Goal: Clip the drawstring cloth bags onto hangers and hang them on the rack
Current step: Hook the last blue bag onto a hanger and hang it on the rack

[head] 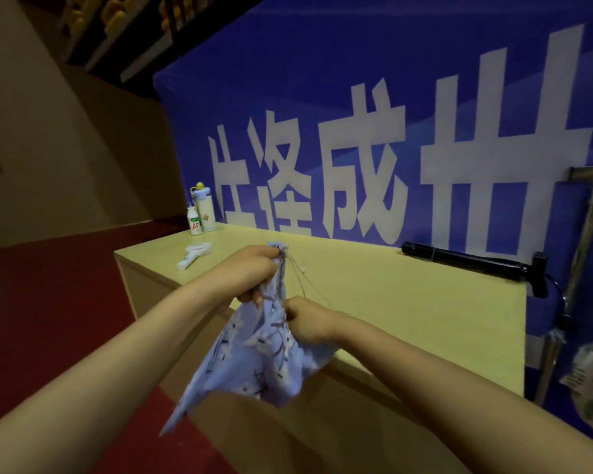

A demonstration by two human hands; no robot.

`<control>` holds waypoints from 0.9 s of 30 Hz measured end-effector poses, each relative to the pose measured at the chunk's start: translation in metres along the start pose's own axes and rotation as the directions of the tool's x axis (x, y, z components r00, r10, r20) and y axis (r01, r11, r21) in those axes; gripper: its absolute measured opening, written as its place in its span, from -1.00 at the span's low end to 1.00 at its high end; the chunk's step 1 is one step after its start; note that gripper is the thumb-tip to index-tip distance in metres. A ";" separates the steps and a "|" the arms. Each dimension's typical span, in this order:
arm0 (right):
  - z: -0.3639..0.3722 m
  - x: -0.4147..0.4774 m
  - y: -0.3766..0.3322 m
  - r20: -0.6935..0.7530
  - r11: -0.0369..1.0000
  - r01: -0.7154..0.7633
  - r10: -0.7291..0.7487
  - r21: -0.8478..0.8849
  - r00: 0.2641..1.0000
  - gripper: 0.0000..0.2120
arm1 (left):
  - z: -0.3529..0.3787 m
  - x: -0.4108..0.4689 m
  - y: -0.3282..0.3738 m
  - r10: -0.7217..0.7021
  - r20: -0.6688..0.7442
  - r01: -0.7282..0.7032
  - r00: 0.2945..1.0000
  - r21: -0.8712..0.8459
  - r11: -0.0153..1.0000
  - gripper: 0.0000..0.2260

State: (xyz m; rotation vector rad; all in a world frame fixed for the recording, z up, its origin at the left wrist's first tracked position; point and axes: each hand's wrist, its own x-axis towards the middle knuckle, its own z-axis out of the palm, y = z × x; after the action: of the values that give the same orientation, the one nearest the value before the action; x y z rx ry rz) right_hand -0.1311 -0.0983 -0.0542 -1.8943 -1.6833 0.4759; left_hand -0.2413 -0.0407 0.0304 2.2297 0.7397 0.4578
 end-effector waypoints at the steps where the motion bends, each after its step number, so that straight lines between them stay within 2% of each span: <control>1: 0.001 -0.002 0.002 -0.008 0.999 -0.023 0.023 -0.042 1.000 -0.78 | 0.004 0.002 0.000 0.016 -0.019 -0.017 1.000 -0.047 0.999 -0.82; 2: 0.000 -0.004 0.006 -0.023 0.995 -0.050 0.048 -0.089 0.999 -0.83 | 0.012 0.006 0.001 0.049 -0.036 -0.052 0.998 -0.089 0.995 -0.94; 5: -0.001 -0.005 0.015 -0.022 0.976 -0.058 0.055 -0.211 0.998 -0.88 | 0.033 0.020 -0.001 0.144 -0.074 -0.151 0.987 -0.109 0.982 -0.74; 7: -0.006 -0.009 0.020 0.004 0.951 -0.022 0.025 -0.309 1.000 -0.90 | 0.046 0.029 -0.002 0.188 -0.122 -0.202 0.975 -0.110 0.973 -0.68; 9: -0.019 -0.017 0.032 -0.024 0.915 -0.033 0.025 -0.401 0.999 -0.72 | 0.063 0.044 -0.004 0.171 -0.147 -0.195 0.974 -0.170 0.966 -0.67; 11: -0.040 -0.027 0.048 -0.149 0.926 -0.082 0.028 -0.368 0.988 -0.67 | 0.076 0.063 -0.010 0.169 -0.151 -0.201 0.974 -0.239 0.950 -0.68; 13: -0.070 -0.030 0.081 -0.398 0.975 -0.126 0.043 -0.185 0.916 -0.76 | 0.092 0.088 -0.013 0.146 -0.147 -0.183 0.978 -0.284 0.941 -0.69; 15: -0.105 -0.035 0.124 -0.655 0.974 -0.226 0.156 -0.023 0.740 -0.78 | 0.108 0.105 -0.013 0.140 -0.139 -0.178 0.980 -0.324 0.929 -0.70; 16: -0.122 -0.038 0.147 -0.728 0.955 -0.296 0.206 0.005 0.654 -0.78 | 0.118 0.113 -0.012 0.137 -0.135 -0.176 0.981 -0.344 0.922 -0.69; 18: -0.152 -0.044 0.193 -0.771 0.879 -0.476 0.313 0.015 0.554 -0.76 | 0.135 0.131 -0.010 0.143 -0.130 -0.182 0.981 -0.376 0.909 -0.69; 20: -0.172 -0.050 0.235 -0.740 0.771 -0.636 0.442 0.024 0.507 -0.68 | 0.152 0.148 -0.011 0.128 -0.107 -0.161 0.986 -0.406 0.899 -0.68; 22: -0.177 -0.055 0.265 -0.730 0.702 -0.712 0.493 0.014 0.473 -0.58 | 0.169 0.162 -0.016 0.098 -0.092 -0.128 0.991 -0.431 0.893 -0.66; 25: -0.174 -0.052 0.304 -0.747 0.668 -0.743 0.474 -0.039 0.465 -0.47 | 0.196 0.179 -0.030 0.013 -0.067 -0.043 0.998 -0.464 0.885 -0.64; 27: -0.171 -0.048 0.322 -0.750 0.660 -0.743 0.436 -0.109 0.498 -0.42 | 0.208 0.184 -0.038 -0.026 -0.055 -0.004 0.998 -0.491 0.871 -0.63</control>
State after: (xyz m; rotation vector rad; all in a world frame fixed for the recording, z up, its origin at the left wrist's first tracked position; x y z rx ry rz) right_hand 0.2171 -0.1935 -0.1227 -2.5562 -0.5912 -0.3835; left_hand -0.0052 -0.0139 -0.1190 1.7375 0.5847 0.6321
